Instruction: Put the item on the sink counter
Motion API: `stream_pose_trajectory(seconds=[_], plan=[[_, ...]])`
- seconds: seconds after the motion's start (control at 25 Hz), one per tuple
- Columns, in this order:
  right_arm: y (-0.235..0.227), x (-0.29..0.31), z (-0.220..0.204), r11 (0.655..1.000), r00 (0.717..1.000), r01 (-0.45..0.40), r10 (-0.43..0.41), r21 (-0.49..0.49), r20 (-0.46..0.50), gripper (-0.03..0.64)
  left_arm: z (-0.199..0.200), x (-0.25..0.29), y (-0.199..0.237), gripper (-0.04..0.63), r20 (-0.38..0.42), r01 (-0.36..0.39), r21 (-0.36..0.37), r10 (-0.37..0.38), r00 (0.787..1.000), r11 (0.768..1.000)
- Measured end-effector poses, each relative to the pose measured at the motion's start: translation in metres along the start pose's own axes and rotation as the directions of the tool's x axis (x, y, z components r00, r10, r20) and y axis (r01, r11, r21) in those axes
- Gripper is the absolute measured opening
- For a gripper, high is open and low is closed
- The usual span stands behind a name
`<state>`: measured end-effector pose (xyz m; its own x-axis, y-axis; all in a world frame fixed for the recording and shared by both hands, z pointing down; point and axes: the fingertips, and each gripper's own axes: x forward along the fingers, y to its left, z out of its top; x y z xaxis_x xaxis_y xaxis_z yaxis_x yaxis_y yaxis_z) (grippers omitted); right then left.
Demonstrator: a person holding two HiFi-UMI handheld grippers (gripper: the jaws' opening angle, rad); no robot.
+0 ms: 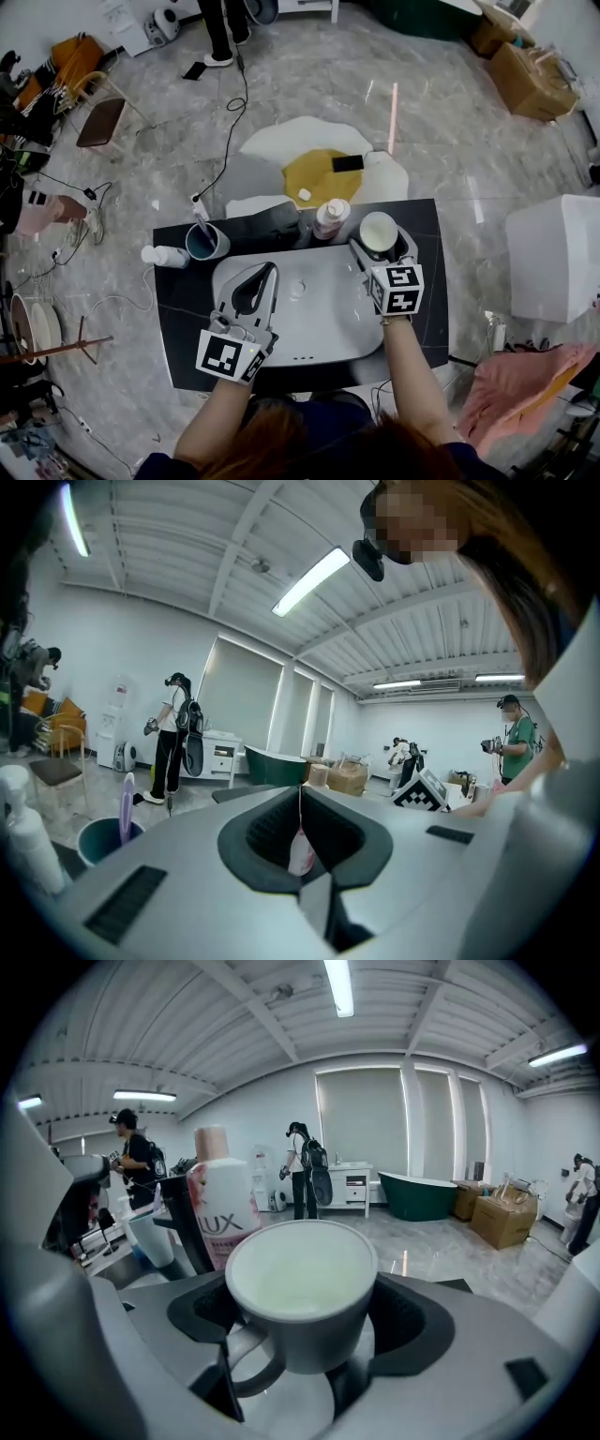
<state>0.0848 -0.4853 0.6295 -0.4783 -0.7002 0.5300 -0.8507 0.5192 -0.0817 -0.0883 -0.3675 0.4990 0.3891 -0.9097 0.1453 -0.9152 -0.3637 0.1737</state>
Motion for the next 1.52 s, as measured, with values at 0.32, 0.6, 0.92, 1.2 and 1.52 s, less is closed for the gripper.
stream_pose_trajectory(seconds=[0.32, 0.6, 0.92, 1.2, 1.52], plan=[[-0.007, 0.027, -0.012, 0.999, 1.000, 0.020, -0.021, -0.029, -0.021, 0.434, -0.007, 0.003, 0.008, 0.023, -0.021, -0.018, 0.002, 0.018, 1.000, 1.000], [-0.011, 0.035, -0.017, 0.999, 1.000, 0.027, -0.027, -0.026, -0.009, 0.434, -0.009, 0.001, 0.014, 0.023, -0.025, -0.034, 0.006, 0.034, 0.999, 0.999], [-0.008, 0.036, -0.007, 1.000, 0.999, -0.013, 0.013, -0.012, 0.030, 0.460, -0.007, 0.000, 0.013, 0.023, -0.018, -0.033, 0.010, 0.033, 0.999, 0.999], [0.000, 0.010, 0.020, 1.000, 0.996, -0.022, 0.023, -0.010, 0.090, 0.463, 0.002, 0.003, 0.010, 0.023, 0.003, -0.027, 0.016, 0.027, 1.000, 1.000], [0.012, -0.046, 0.065, 0.999, 0.979, -0.037, 0.037, -0.007, 0.199, 0.352, 0.027, 0.003, 0.000, 0.023, 0.049, -0.012, 0.044, 0.010, 0.999, 0.999]])
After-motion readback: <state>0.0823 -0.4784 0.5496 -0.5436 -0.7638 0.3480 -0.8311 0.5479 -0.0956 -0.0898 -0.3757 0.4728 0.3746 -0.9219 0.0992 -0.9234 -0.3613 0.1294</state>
